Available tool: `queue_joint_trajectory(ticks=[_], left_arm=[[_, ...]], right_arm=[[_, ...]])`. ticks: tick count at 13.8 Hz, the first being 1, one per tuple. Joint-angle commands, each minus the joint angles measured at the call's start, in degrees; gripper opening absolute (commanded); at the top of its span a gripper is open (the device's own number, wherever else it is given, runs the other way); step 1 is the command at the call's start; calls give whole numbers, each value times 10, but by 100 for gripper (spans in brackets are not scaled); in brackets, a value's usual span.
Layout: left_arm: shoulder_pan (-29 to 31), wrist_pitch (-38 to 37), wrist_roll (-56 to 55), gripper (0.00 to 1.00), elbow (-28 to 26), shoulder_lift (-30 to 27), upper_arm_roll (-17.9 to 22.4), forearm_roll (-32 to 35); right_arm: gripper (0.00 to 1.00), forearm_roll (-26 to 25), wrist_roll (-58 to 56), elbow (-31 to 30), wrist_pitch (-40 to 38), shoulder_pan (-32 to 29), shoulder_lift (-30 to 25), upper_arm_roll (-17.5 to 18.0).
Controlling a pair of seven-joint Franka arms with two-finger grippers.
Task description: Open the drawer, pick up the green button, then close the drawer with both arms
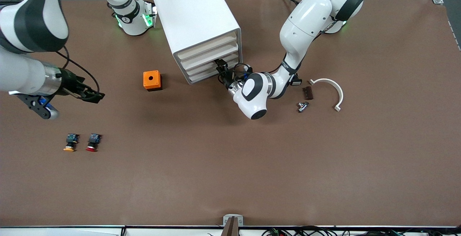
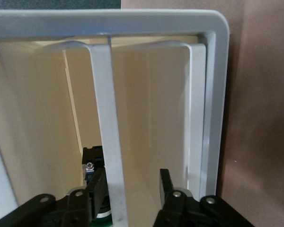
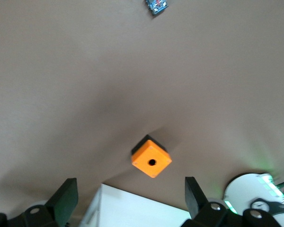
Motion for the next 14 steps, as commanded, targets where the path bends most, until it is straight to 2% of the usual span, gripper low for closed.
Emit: queue_joint_trajectory(ticks=[1,4,6,7,10,14], left_arm=[[-3,-10,-13,48,11,6,3,-15],[4,-10,-13,17,12,5,4,-13],[6,-10,-11,4,15,1,7,-1],[12,-11,-11,1,16,0,9,-1],[31,-30,-12,0,29,-3,12,2],[66,-27,36,0,72,4,16,3]], right_arm=[[100,5,91,-42,65,54,-3,-4],[100,5,187,-46,119,98,14,-5],[100,5,249,-46,150,134,21,-5],[100,3,298,-45,168,156,30,-5],[100,2,399,-40,229,206,49,-5],[100,-4,476,-37,258,262,75,-6]])
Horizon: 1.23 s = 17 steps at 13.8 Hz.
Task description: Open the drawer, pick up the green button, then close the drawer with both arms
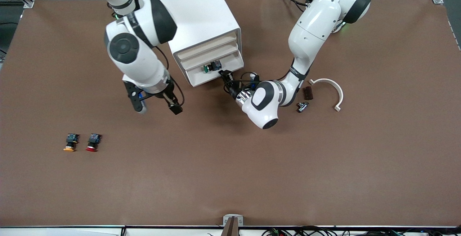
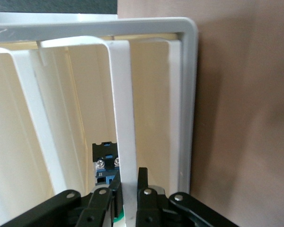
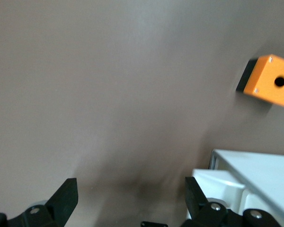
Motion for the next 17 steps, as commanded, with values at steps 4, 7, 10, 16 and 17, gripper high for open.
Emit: queue_joint_trajectory(ticks=[4,7,10,16,17], left_arm=[[17,-3,77,1,38,4,31,-2],[18,-3,83,5,38,4,37,-1],[18,-3,87,46,37,3,37,-1],[39,-7,107,99,38,-16,70,0],[39,-12,120,99,42,-18,89,0]], right_arm=[[100,-3,85,14,22,58,29,-8],[100,-4,109,14,31,86,43,-8],[100,-30,141,15,31,111,57,-8],[100,-50,169,14,38,158,80,-8],[100,-52,169,12,38,162,85,-8]])
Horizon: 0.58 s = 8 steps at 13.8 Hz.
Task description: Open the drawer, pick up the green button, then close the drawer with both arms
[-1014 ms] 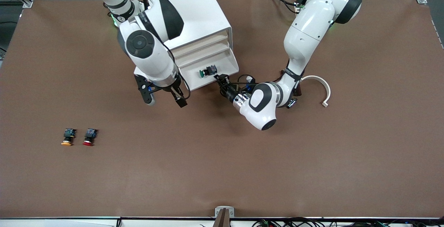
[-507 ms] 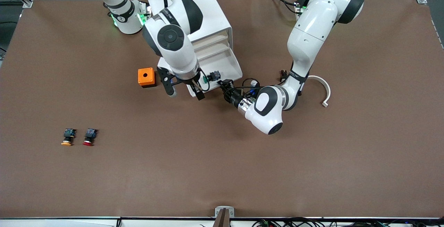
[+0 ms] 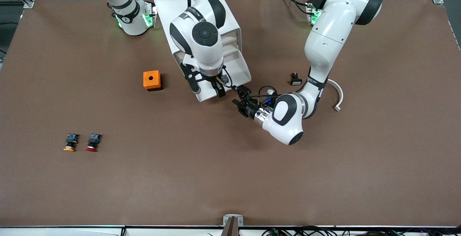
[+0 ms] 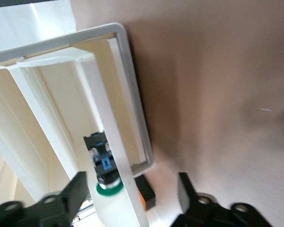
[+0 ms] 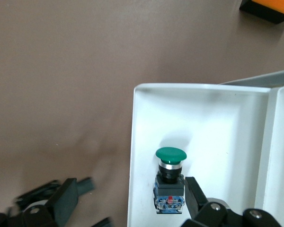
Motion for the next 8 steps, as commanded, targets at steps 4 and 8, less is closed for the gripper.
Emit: queue_joint_trajectory(ticks=[4,8], left_arm=[[-1,-34,48,99,9,-43,100,-4],[-7,-36,90,99,9,-82,163,54]], right_arm=[[100,-30,7,3,0,34,26,-6],[100,-30,5,2,15,57,48,-6]])
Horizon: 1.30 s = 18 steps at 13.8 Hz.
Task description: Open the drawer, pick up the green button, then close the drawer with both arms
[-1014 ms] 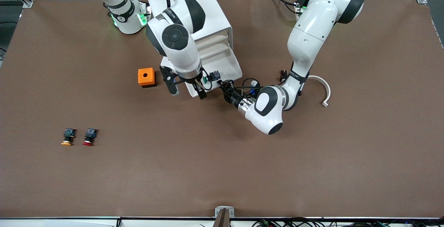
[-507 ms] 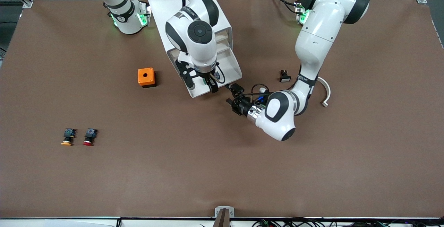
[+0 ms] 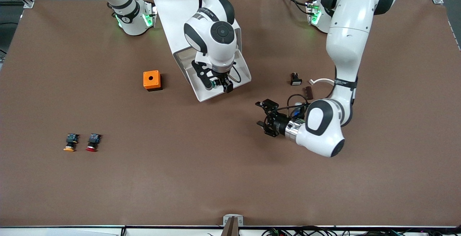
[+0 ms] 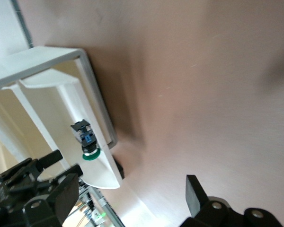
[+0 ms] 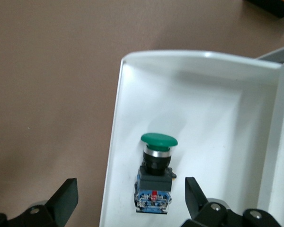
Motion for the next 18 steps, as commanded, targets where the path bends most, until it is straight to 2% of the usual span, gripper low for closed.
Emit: queue_joint_trajectory(ticks=[1,4,6,10,13,15,18], left_arm=[[-5,-5,40,100,-8,-37,25,60],[25,-6,126,100,-9,-78,26,96],[30,-6,134,100,-9,-93,27,121],[23,7,139,100,-8,-114,35,215],[22,26,172,100,-8,-139,36,231],[27,29,232,100,-9,-144,36,231],[25,29,381,100,-10,-147,37,260]], right_arm=[[100,-11,4,3,8,20,17,-6],[100,-12,2,2,8,29,27,-6],[100,-12,2,-1,7,29,29,-6],[99,-12,2,-2,6,27,32,-6],[92,-12,2,-2,3,29,35,-6],[86,-12,2,-6,2,29,35,-6],[67,-11,1,-7,5,29,35,-6]])
